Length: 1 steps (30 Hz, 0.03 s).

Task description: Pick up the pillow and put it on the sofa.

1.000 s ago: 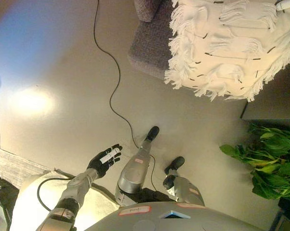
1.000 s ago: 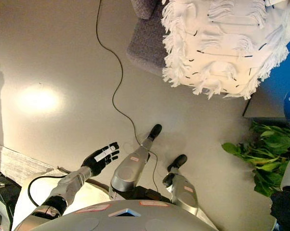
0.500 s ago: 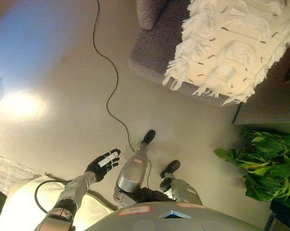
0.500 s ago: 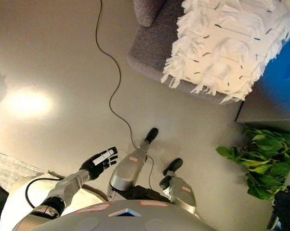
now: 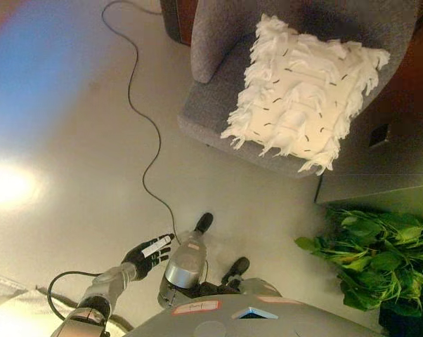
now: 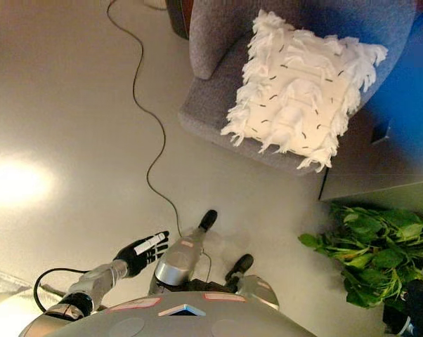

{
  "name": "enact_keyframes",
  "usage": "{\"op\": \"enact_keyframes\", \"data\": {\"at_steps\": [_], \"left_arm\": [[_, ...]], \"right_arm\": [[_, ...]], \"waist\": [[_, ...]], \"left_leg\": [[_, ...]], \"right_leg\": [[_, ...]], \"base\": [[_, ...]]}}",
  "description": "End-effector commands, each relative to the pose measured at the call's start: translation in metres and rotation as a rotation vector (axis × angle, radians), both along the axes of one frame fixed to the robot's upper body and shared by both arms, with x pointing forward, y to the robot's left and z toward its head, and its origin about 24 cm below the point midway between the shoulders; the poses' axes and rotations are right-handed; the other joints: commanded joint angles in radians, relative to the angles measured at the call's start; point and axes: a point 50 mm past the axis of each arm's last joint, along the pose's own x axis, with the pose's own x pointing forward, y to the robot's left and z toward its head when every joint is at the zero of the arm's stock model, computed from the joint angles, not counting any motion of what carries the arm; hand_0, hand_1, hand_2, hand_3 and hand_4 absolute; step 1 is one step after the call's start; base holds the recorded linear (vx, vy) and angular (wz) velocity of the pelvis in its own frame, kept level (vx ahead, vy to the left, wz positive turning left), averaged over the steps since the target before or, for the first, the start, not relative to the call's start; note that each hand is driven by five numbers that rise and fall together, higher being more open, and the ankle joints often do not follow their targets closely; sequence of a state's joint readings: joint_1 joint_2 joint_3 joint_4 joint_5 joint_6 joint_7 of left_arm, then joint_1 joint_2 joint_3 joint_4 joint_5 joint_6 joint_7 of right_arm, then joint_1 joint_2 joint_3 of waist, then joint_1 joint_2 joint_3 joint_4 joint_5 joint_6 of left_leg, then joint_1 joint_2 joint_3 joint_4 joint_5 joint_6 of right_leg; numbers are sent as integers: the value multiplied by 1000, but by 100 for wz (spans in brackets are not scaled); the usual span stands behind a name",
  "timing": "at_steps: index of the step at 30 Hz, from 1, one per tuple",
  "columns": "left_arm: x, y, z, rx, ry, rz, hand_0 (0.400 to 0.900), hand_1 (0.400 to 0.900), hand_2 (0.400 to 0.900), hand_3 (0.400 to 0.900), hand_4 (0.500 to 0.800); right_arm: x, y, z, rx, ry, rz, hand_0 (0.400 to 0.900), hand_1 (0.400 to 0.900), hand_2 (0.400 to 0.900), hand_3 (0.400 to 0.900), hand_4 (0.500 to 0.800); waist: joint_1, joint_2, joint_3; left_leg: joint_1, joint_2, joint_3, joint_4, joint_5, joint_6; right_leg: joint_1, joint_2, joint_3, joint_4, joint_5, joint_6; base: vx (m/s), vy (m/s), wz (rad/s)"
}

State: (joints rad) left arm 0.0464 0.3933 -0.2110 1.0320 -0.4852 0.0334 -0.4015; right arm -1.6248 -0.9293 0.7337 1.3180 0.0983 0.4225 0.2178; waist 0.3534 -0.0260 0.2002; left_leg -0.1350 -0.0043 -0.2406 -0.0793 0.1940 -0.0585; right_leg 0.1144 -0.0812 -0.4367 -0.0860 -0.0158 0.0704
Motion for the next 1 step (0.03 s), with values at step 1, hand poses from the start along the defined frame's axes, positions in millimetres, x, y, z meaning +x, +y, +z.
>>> {"op": "enact_keyframes", "data": {"at_steps": [1], "left_arm": [[-29,7,-8,50,103,-34,900,900,900,900,800]], "right_arm": [[6,3,-19,9,2,175,900,900,900,900,800]], "waist": [[-19,-43,-105]], "left_leg": [[83,49,69,0,-158,-49]], "right_leg": [[-27,-76,40,14,13,53]], "base": [[2,-21,-8]]}}
